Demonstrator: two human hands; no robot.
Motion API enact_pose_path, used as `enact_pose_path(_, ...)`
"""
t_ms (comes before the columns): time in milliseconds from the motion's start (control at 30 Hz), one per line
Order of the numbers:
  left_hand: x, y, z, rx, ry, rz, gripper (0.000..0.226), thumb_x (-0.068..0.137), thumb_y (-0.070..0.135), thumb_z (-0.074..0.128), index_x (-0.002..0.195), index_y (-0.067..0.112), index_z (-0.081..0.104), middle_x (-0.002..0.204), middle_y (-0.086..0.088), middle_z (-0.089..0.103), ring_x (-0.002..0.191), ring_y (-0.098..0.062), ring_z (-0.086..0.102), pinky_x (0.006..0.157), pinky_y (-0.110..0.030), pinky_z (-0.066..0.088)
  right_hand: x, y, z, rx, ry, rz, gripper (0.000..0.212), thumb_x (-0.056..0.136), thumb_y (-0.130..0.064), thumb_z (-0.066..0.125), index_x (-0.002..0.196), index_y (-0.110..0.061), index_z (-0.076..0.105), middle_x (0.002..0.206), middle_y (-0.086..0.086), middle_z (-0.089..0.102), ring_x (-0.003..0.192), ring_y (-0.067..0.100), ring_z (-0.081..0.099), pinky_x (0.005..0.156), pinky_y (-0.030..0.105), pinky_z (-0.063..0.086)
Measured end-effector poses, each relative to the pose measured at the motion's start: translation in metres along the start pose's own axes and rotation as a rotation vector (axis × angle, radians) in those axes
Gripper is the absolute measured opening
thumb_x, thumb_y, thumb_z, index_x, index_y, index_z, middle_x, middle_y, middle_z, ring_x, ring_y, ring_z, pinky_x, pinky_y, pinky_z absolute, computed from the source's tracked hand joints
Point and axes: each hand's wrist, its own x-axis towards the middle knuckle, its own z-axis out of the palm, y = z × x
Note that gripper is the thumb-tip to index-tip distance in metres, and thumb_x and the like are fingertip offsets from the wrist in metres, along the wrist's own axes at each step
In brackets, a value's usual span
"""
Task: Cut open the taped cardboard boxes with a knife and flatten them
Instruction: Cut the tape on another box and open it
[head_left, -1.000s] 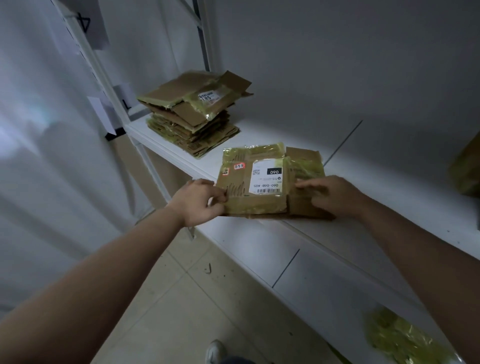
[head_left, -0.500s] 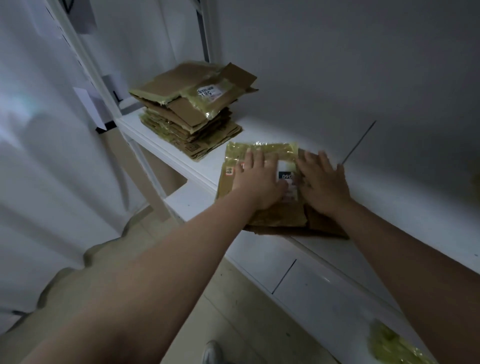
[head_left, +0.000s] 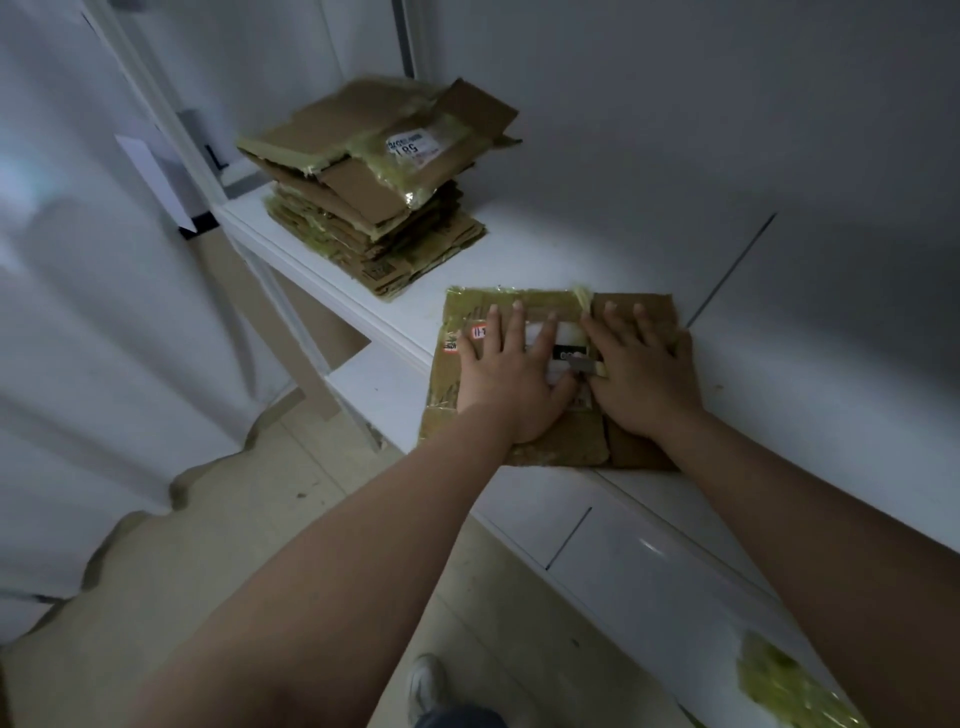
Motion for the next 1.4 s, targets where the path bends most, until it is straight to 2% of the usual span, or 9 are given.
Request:
enact_pose_path(300, 0.001, -0.008, 0.004, 0.028, 0.019, 0.076, 0.071, 0.092, 0.066, 0.017, 0.152, 0.038, -0.006, 0.162, -0.005, -0.01, 0.148, -0.029, -0.014, 0.117, -0.058, -0.002, -0.019, -0.009, 0.003, 0.006, 0.026, 0.092, 0.067, 0.095, -0.05, 0.032, 0.151, -0.032, -0.001, 0.16, 0.0, -0.006, 0.146, 0.028, -0.007, 0.111, 0.062, 0.003)
enact_pose_path(367, 0.001, -0.008, 0.005, 0.01, 0.025, 0.072, 0.07, 0.092, 0.066, 0.018, 0.153, 0.039, -0.004, 0.162, -0.004, -0.009, 0.148, -0.028, -0.013, 0.117, -0.057, -0.002, -0.02, -0.01, 0.003, 0.03, 0.046, 0.085, 0.065, 0.096, -0.046, 0.035, 0.151, -0.03, 0.005, 0.16, 0.002, 0.0, 0.147, 0.028, -0.004, 0.111, 0.062, 0.005)
enact_pose_path(500, -0.003, -0.007, 0.005, -0.011, 0.081, 0.04, 0.075, 0.089, 0.071, 0.018, 0.152, 0.038, -0.006, 0.162, -0.004, -0.012, 0.148, -0.027, -0.016, 0.117, -0.058, -0.002, -0.026, -0.01, 0.003, 0.183, 0.272, 0.18, 0.047, 0.096, -0.029, 0.04, 0.14, -0.016, 0.029, 0.153, 0.014, 0.024, 0.144, 0.031, 0.013, 0.112, 0.06, 0.013)
enact_pose_path(633, -0.02, 0.002, 0.008, -0.072, 0.197, -0.285, 0.1, 0.078, 0.085, 0.018, 0.152, 0.027, -0.014, 0.159, -0.017, -0.016, 0.145, -0.038, -0.017, 0.111, -0.065, -0.002, -0.038, -0.013, 0.007, 0.116, 0.197, 0.458, 0.06, 0.099, -0.041, 0.029, 0.147, -0.009, 0.015, 0.155, 0.027, 0.005, 0.143, 0.043, 0.003, 0.112, 0.062, 0.005)
enact_pose_path(767, -0.033, 0.01, 0.007, -0.166, 0.119, -0.533, 0.103, 0.074, 0.09, 0.019, 0.153, 0.027, -0.003, 0.158, -0.026, -0.003, 0.145, -0.046, -0.001, 0.11, -0.066, 0.011, -0.044, -0.011, 0.011, 0.145, 0.178, 0.515, 0.059, 0.097, -0.043, 0.031, 0.144, -0.008, 0.022, 0.149, 0.031, 0.022, 0.14, 0.044, 0.013, 0.111, 0.059, 0.01)
enact_pose_path(867, -0.036, 0.005, 0.004, -0.191, 0.098, -0.496, 0.099, 0.073, 0.09, 0.02, 0.152, 0.033, 0.0, 0.158, -0.023, 0.005, 0.141, -0.046, 0.015, 0.109, -0.06, 0.019, -0.047, -0.009, 0.011, 0.135, 0.338, 0.437, 0.049, 0.095, -0.034, 0.041, 0.135, -0.005, 0.036, 0.131, 0.03, 0.044, 0.126, 0.043, 0.035, 0.105, 0.053, 0.026)
enact_pose_path(967, -0.044, -0.009, 0.006, -0.273, 0.096, -0.416, 0.094, 0.074, 0.089, 0.025, 0.151, 0.043, -0.004, 0.159, -0.016, 0.004, 0.137, -0.044, 0.023, 0.107, -0.055, 0.024, -0.049, -0.01, 0.012, 0.185, 0.458, 0.397, 0.041, 0.094, -0.029, 0.047, 0.127, -0.005, 0.043, 0.12, 0.026, 0.048, 0.111, 0.042, 0.043, 0.092, 0.048, 0.035)
enact_pose_path(1300, -0.047, -0.013, -0.002, -0.189, 0.083, -0.389, 0.094, 0.072, 0.091, 0.023, 0.151, 0.045, 0.001, 0.154, -0.015, 0.015, 0.128, -0.042, 0.034, 0.101, -0.05, 0.034, -0.047, -0.008, 0.015, 0.226, 0.532, 0.381, 0.033, 0.093, -0.027, 0.049, 0.12, -0.007, 0.048, 0.117, 0.024, 0.049, 0.102, 0.041, 0.046, 0.082, 0.045, 0.038)
enact_pose_path(1400, -0.046, -0.013, -0.017, -0.122, 0.187, -0.331, 0.094, 0.073, 0.089, 0.029, 0.151, 0.041, 0.006, 0.15, -0.017, 0.018, 0.124, -0.04, 0.037, 0.097, -0.047, 0.037, -0.047, -0.008, 0.013, 0.279, 0.558, 0.422, 0.033, 0.094, -0.025, 0.049, 0.12, -0.004, 0.047, 0.116, 0.026, 0.05, 0.101, 0.042, 0.047, 0.08, 0.046, 0.04)
